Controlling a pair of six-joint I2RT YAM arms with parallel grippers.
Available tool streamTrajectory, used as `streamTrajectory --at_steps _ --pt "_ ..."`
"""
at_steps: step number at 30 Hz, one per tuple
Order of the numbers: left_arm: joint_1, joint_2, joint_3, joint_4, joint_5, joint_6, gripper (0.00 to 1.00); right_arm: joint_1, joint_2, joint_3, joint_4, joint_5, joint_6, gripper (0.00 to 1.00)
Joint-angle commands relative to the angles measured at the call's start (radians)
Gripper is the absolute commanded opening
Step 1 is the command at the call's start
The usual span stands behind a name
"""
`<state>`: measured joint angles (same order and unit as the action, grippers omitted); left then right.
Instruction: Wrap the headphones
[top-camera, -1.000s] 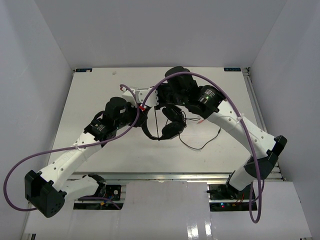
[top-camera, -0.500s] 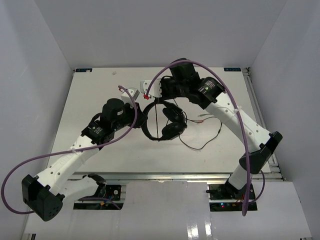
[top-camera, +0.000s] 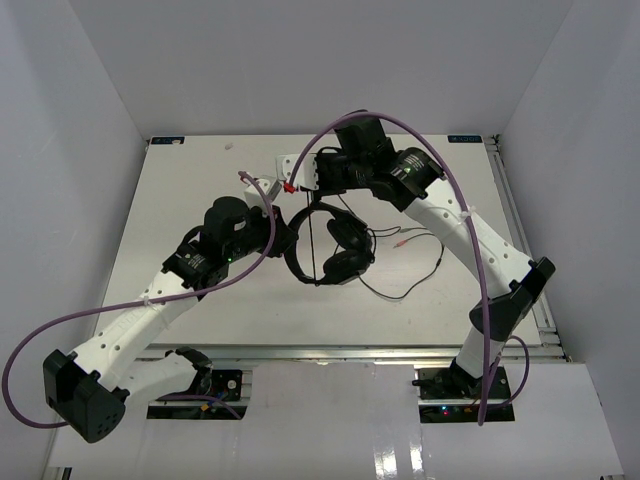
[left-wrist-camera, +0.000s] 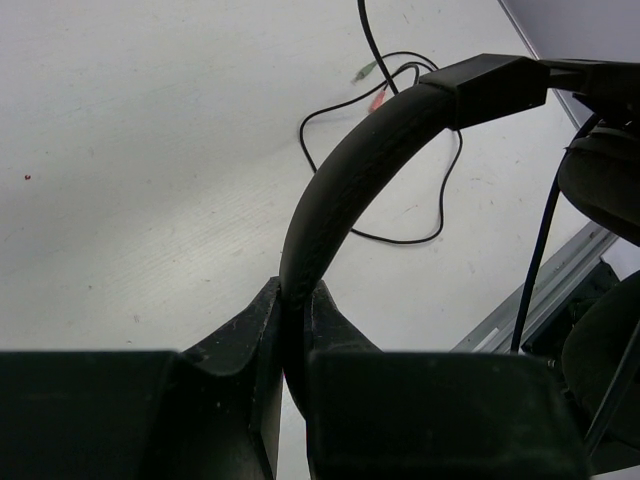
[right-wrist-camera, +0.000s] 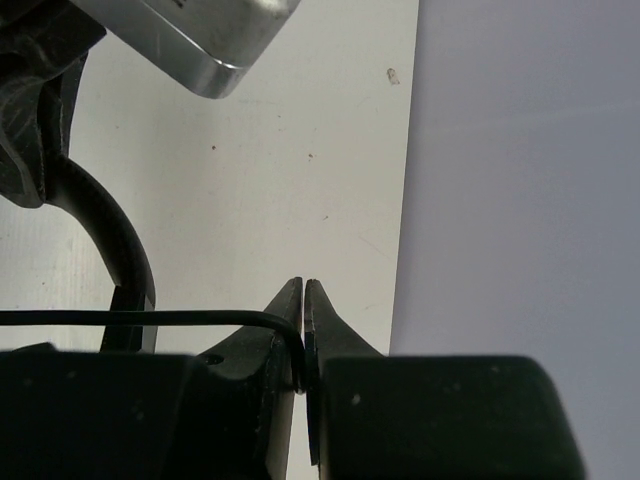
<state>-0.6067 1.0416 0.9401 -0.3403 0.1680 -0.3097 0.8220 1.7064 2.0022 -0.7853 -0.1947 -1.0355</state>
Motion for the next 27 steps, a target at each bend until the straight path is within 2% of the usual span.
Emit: streamTrajectory --at_steps 1,27 --pt "-0.021 -0.018 0.052 -0.045 0.087 0.034 0.0 -0.023 0.002 0.052 0.086 0.014 0.012 0.09" --pt "-0.021 -0.157 0.095 -0.119 0.072 -0.014 0.0 -0.169 -0.032 0.014 -0.022 -0.238 0.082 0.09"
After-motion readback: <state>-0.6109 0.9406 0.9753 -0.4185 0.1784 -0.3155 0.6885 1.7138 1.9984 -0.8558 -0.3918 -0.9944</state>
